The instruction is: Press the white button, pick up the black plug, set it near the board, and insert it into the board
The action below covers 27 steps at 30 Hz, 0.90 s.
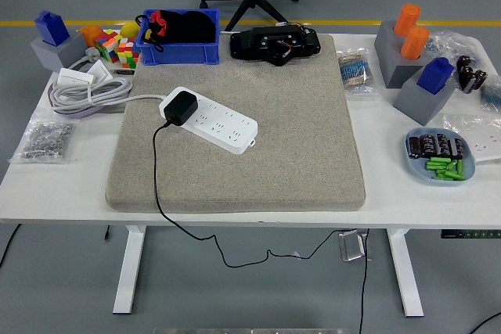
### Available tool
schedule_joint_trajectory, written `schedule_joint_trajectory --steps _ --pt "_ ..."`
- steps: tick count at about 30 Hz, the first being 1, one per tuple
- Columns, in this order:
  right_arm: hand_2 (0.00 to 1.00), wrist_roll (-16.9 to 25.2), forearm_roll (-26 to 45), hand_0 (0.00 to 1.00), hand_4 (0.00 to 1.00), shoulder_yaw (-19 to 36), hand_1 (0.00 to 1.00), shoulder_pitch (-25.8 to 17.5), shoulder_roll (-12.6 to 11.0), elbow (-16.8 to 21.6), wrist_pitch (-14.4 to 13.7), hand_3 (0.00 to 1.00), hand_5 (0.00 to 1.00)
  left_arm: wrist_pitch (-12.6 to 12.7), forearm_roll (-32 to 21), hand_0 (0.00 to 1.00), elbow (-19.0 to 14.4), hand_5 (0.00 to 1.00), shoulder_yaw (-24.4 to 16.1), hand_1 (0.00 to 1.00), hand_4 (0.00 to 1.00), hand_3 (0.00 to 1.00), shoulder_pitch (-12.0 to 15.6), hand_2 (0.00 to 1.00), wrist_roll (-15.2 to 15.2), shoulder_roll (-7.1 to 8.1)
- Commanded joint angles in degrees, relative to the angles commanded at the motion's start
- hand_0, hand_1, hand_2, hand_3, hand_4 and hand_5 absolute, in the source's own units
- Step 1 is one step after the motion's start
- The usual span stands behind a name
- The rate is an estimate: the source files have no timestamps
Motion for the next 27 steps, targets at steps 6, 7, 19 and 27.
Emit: schedule_joint_trajectory --steps 6,7,19,27 --pt "0.655 -0.01 0.16 0.778 0.659 -0.67 0.676 0.27 -0.24 -0.01 0.01 0.613 0.43 0.03 -0.12 0.964 -0.08 0.561 -0.15 0.931 0.793 0.798 -0.02 0.874 0.03 -0.09" --pt "0.655 -0.01 0.19 0.778 0.659 -0.81 0.676 0.35 -0.32 -0.02 0.01 0.613 0.43 0.04 -0.11 0.964 -0.08 0.561 -0.14 0.931 0.793 0.798 0.02 0.874 0.04 -0.1" --pt "0.655 -0.06 0.02 0.779 0.659 -0.87 0.677 0.55 -0.58 -0.02 -0.01 0.612 0.43 0.06 -0.02 0.965 -0.15 0.567 0.31 0.934 0.788 0.796 -0.19 0.874 0.15 -0.27" --pt "0.655 -0.09 -0.11 0.779 0.659 -0.62 0.677 0.17 -0.23 0.0 0.0 0.613 0.431 -0.05 -0.13 0.966 -0.13 0.57 -0.2 0.935 0.784 0.795 -0.22 0.877 0.28 0.24"
